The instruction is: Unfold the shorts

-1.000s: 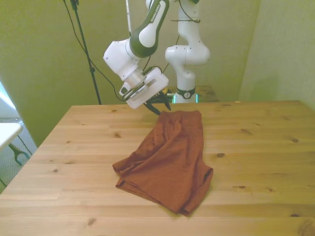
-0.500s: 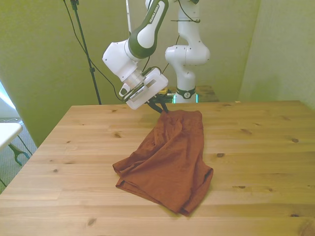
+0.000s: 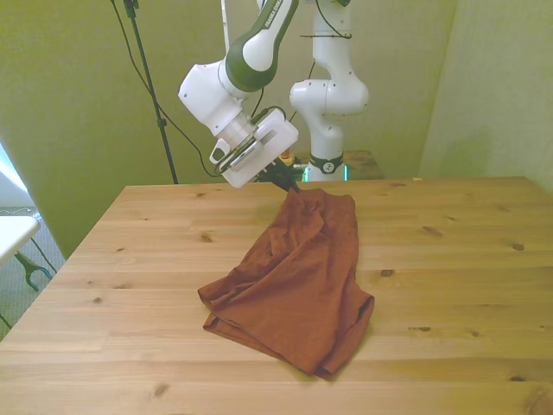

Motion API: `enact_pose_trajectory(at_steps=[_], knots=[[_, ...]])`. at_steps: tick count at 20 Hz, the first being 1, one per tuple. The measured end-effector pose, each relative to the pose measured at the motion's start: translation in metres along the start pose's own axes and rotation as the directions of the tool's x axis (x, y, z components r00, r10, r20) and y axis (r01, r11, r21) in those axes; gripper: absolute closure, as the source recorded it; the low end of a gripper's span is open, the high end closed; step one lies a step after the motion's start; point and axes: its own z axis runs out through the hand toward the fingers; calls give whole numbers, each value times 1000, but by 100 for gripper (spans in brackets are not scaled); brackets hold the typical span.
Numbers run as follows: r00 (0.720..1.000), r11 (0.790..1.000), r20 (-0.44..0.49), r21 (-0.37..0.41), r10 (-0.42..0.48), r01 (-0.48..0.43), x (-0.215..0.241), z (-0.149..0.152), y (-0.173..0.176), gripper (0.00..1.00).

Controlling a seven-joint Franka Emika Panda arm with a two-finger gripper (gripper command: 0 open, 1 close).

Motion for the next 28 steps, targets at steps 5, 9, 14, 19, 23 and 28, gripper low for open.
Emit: enact_pose_trajectory(at_steps=[5, 9, 14, 19, 23, 28], knots=[[999, 999, 6, 0, -41, 41, -14, 5, -44, 100], [996, 996, 30, -26, -80, 81, -36, 22, -87, 100], [991, 991, 59, -51, -121, 124, -55, 44, -114, 100], [985, 985, 82, -68, -150, 156, -65, 56, -126, 100], [979, 980, 100, -76, -176, 184, -73, 68, -137, 100], [972, 973, 108, -77, -208, 217, -82, 86, -154, 0]])
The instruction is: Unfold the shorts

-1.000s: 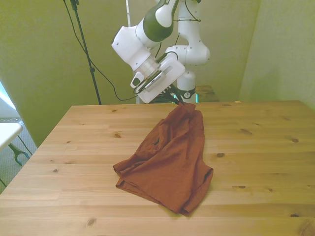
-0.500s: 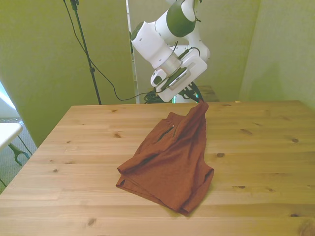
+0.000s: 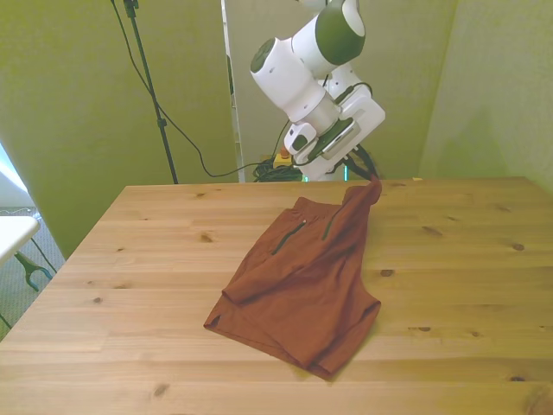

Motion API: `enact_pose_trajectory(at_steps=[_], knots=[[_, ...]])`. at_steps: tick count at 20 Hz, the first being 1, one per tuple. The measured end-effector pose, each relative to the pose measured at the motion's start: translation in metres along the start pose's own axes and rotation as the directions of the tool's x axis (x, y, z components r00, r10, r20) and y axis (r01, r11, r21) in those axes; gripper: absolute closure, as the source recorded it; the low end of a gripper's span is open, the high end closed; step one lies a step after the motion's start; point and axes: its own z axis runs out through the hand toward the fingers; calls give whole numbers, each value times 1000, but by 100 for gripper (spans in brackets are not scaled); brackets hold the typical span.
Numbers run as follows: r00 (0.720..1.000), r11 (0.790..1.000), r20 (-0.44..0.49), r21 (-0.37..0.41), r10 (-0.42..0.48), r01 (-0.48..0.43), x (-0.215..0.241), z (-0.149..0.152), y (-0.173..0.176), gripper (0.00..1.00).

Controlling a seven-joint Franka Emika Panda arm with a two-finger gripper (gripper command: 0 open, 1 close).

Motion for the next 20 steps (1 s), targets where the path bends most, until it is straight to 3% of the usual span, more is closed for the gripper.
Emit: enact_pose_trajectory(at_steps=[15, 18, 20], knots=[[992, 993, 57, -30, -110, 111, 10, 51, -59, 0], [996, 995, 30, -28, -90, 91, 19, 48, -65, 0], [999, 999, -30, -25, -26, 25, 29, 35, -69, 0]])
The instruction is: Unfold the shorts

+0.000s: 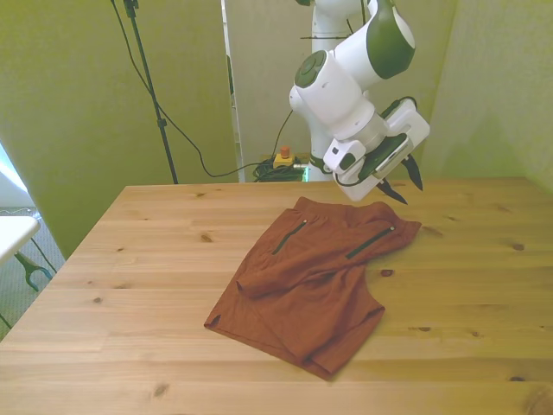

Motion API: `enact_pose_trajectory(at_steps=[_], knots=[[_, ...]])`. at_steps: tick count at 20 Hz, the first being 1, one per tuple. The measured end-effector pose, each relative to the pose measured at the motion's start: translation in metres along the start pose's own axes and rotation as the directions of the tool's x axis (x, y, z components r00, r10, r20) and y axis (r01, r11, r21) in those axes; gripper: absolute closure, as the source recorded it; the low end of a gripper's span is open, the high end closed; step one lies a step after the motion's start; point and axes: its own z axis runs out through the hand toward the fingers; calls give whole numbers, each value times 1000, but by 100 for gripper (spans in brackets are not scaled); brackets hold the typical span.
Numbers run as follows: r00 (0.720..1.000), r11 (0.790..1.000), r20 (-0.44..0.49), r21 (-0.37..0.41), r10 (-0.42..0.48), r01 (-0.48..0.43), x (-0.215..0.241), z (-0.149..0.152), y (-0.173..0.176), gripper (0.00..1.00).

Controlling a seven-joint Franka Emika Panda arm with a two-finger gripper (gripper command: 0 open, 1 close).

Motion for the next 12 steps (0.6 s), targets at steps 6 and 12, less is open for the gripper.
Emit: enact_pose_trajectory(at_steps=[6, 12], knots=[[951, 983, -281, -86, 133, -163, 36, -77, 7, 0], [821, 941, -540, -142, 186, -307, 86, -119, 33, 0]])
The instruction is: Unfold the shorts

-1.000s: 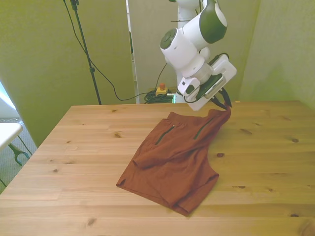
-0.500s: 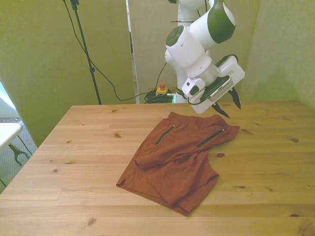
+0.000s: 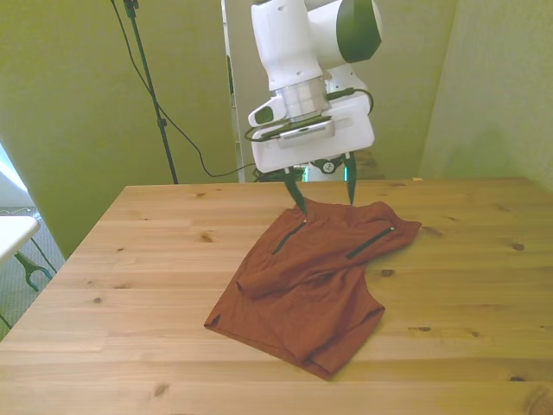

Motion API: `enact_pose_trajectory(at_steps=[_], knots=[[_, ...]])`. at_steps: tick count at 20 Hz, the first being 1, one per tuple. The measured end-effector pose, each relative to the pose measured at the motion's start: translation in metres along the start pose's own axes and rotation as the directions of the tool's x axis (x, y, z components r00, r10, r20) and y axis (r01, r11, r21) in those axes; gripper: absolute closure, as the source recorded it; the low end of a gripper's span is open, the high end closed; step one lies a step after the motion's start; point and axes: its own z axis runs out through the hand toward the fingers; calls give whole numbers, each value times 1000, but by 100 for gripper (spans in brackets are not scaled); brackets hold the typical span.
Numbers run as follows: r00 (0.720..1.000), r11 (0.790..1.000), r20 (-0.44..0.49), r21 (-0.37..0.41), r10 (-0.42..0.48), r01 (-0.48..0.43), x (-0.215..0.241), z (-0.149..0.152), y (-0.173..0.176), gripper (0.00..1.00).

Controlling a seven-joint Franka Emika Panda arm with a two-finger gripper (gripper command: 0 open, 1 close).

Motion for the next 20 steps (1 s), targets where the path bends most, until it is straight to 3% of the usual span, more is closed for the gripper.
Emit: enact_pose_trajectory(at_steps=[5, 9, 15, 20], knots=[[979, 981, -185, -152, 88, -117, 19, 55, -11, 0], [940, 929, -300, -274, 165, -251, 31, 77, -17, 0], [925, 922, -336, -272, 177, -276, 53, 93, -22, 0], [922, 907, -336, -299, 191, -297, 64, 109, -6, 0]])
